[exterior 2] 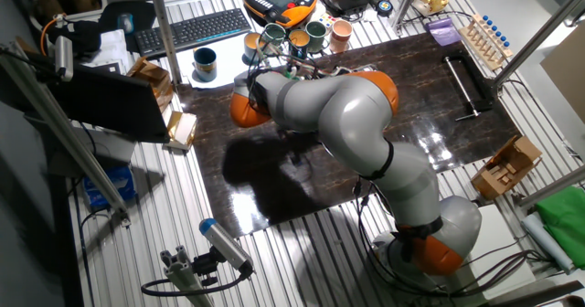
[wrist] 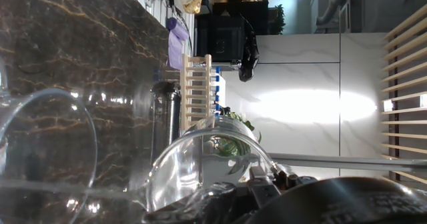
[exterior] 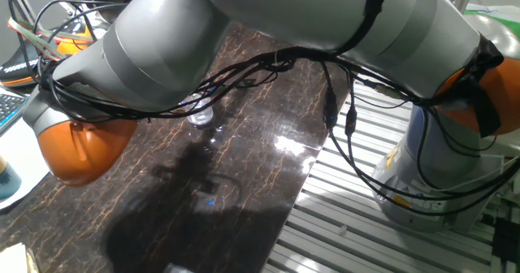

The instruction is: Pour the water from one cup into another empty cup

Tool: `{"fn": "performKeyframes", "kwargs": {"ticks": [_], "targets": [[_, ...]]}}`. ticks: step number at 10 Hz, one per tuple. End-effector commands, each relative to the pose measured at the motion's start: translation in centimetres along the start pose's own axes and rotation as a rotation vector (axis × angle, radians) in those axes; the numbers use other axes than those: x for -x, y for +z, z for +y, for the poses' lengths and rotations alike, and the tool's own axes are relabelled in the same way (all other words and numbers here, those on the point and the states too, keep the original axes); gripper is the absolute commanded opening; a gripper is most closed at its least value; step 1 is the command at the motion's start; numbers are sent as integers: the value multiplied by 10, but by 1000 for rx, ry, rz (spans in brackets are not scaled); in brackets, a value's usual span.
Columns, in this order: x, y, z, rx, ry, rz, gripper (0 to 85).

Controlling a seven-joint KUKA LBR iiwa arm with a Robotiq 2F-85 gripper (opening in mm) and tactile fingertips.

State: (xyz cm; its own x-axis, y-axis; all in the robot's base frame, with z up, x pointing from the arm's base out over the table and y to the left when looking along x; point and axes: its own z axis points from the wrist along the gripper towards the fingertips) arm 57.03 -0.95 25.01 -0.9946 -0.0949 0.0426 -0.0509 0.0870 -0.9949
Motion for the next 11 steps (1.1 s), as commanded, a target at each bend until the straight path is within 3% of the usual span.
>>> {"fn": "performKeyframes", "kwargs": {"ticks": [1,7,9,11], "targets": [[0,-1,1,-3,1,1,7],[0,-6,9,-55,4,-1,7],[0,-6,9,-57,2,-4,7],[0,-6,9,-35,4,-2,7]]}}
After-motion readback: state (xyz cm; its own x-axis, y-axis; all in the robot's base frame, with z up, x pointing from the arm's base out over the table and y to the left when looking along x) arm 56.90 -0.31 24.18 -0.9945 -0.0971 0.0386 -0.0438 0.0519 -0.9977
